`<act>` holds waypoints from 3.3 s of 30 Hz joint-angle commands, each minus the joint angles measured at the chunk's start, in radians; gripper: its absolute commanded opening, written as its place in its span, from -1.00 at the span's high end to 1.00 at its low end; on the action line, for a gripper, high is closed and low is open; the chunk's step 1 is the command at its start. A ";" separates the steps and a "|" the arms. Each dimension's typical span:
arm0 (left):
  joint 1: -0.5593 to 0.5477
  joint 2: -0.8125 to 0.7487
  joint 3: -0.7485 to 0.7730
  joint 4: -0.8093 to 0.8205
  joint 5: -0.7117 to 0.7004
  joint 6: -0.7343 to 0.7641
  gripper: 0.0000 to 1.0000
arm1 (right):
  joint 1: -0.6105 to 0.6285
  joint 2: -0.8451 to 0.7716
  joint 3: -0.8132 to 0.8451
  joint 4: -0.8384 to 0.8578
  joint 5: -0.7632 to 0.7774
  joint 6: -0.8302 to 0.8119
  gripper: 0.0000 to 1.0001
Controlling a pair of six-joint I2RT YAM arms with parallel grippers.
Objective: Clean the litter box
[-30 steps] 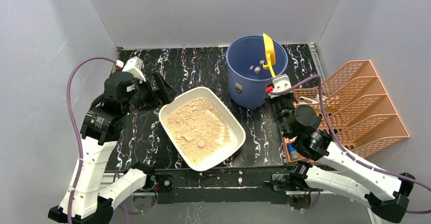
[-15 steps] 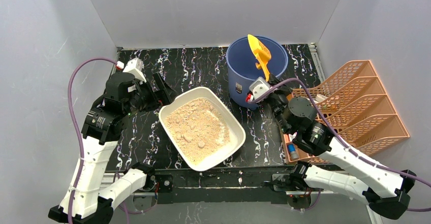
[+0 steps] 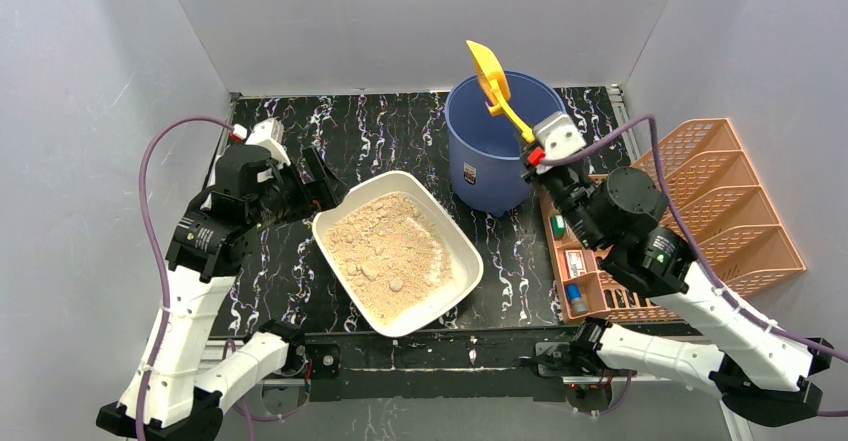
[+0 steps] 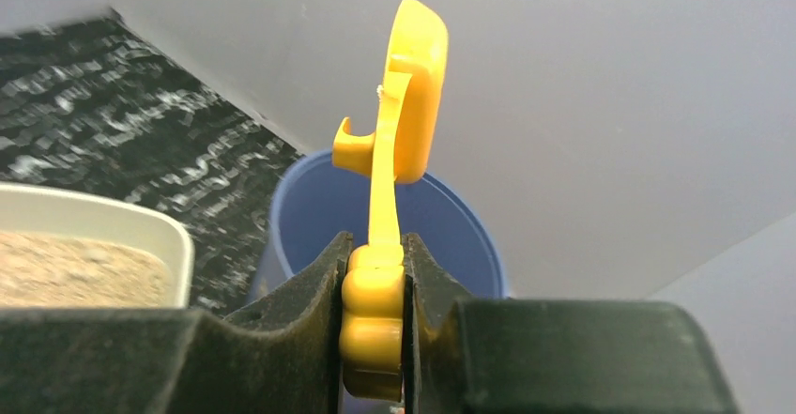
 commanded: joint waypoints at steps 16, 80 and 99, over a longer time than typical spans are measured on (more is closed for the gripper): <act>-0.002 0.109 -0.115 0.008 -0.228 0.057 -0.82 | -0.001 0.029 0.233 -0.359 -0.288 0.902 0.97; -0.002 0.524 -0.332 0.178 -0.285 0.263 0.52 | 0.000 0.266 0.062 -0.846 -0.489 1.346 0.97; -0.007 0.566 -0.386 0.215 -0.291 0.264 0.40 | -0.001 0.149 -0.149 -0.733 -0.529 1.518 0.97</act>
